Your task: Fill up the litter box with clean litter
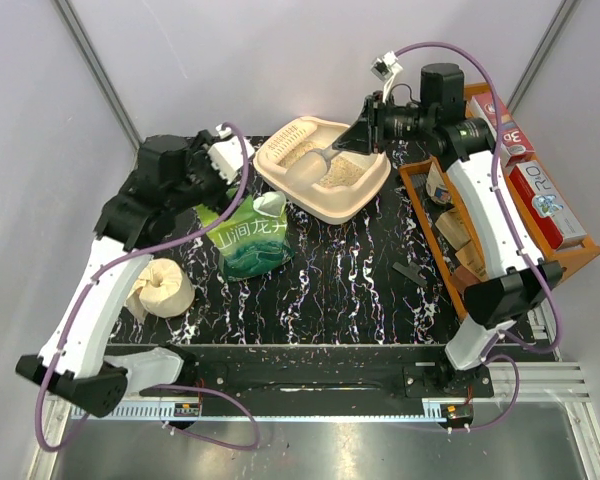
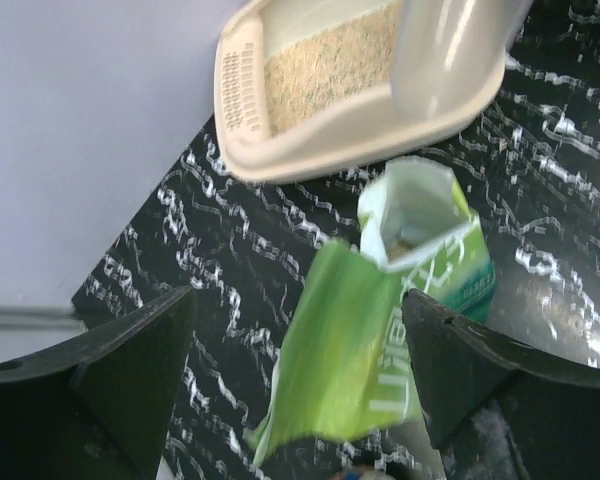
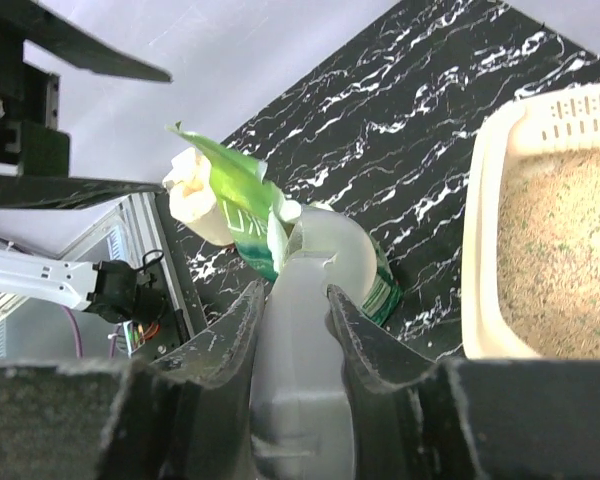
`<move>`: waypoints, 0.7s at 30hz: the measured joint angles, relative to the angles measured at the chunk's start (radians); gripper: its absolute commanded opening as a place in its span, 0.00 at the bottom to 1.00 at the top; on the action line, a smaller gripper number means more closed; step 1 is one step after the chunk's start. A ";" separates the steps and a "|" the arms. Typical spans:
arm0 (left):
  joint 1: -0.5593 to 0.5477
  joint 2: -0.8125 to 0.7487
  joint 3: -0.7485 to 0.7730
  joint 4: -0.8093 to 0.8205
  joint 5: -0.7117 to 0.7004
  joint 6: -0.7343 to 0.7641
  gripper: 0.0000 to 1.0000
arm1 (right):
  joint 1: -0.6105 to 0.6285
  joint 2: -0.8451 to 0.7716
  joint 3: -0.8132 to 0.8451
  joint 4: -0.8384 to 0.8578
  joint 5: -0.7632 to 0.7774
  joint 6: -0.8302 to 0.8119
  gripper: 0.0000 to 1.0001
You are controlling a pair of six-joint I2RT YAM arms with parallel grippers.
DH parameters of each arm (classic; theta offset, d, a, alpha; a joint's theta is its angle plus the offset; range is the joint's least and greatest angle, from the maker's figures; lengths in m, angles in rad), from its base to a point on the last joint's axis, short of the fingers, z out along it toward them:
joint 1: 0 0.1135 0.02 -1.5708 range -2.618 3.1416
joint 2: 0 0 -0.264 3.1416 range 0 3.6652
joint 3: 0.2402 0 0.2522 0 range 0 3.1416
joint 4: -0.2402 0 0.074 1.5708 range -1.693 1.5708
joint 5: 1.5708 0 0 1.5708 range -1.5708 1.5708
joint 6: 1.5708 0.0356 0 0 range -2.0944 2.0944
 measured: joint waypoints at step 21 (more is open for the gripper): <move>0.048 -0.001 -0.152 -0.200 -0.060 0.095 0.46 | 0.206 0.154 0.087 -0.119 0.152 -0.226 0.00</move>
